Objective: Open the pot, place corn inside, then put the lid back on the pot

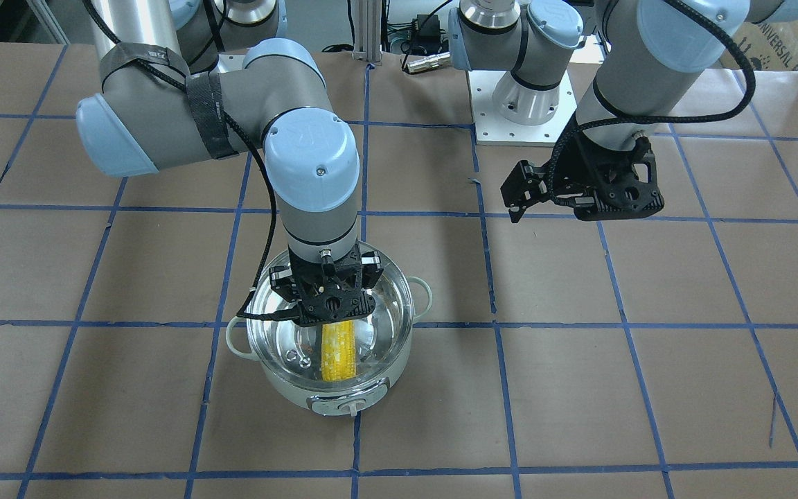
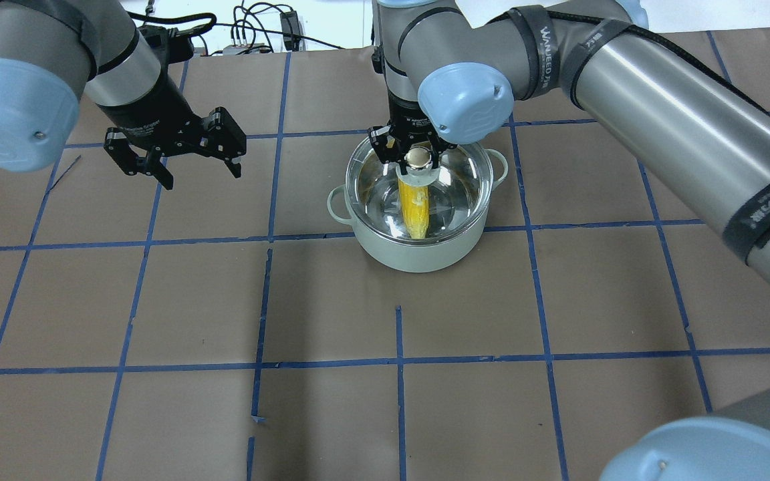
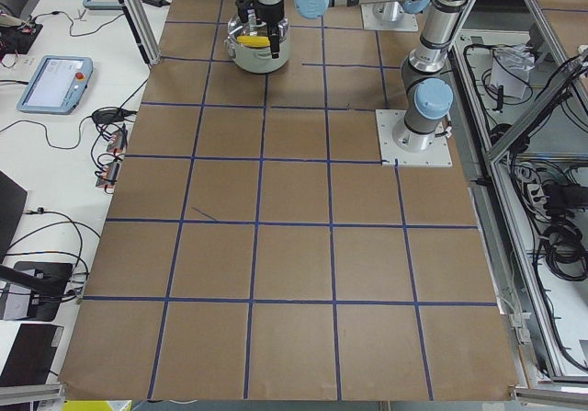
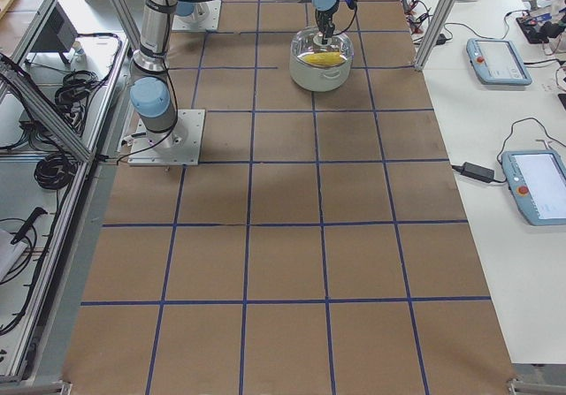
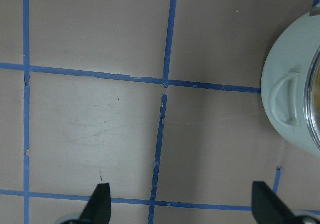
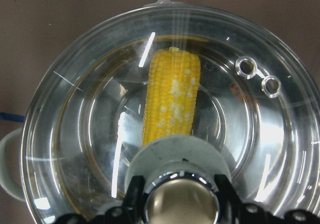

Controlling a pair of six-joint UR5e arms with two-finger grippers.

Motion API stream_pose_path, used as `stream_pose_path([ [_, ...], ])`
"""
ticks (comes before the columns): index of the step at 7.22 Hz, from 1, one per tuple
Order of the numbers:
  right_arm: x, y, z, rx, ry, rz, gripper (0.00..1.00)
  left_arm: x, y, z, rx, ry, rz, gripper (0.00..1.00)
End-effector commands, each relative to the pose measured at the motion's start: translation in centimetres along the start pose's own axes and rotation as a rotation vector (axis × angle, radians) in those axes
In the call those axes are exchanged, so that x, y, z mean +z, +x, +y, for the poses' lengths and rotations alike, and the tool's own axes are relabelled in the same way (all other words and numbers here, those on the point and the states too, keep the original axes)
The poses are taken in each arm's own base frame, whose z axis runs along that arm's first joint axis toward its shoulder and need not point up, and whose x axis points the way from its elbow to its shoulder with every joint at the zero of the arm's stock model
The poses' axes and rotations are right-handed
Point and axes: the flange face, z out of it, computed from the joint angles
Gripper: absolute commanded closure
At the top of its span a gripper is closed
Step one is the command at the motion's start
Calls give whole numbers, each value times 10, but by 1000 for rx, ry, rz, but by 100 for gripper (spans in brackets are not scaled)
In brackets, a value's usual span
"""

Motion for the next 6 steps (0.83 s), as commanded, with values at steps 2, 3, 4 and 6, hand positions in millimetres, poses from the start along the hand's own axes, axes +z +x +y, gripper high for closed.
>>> stream_pose_path([
  [2,-5,3,-3,-1,8,0,0,0,-1,0,-1,-1,-3,0],
  [3,-19,25,-13,1,30,-4,0,-2,-1,1,-1,2,-3,0],
  [4,-38,76,-20,15,-37,-9,0,-2,-1,1,-1,2,-3,0],
  [6,-74,182,-6,38,-93,-22,0,-1,-1,1,-1,1,-3,0],
])
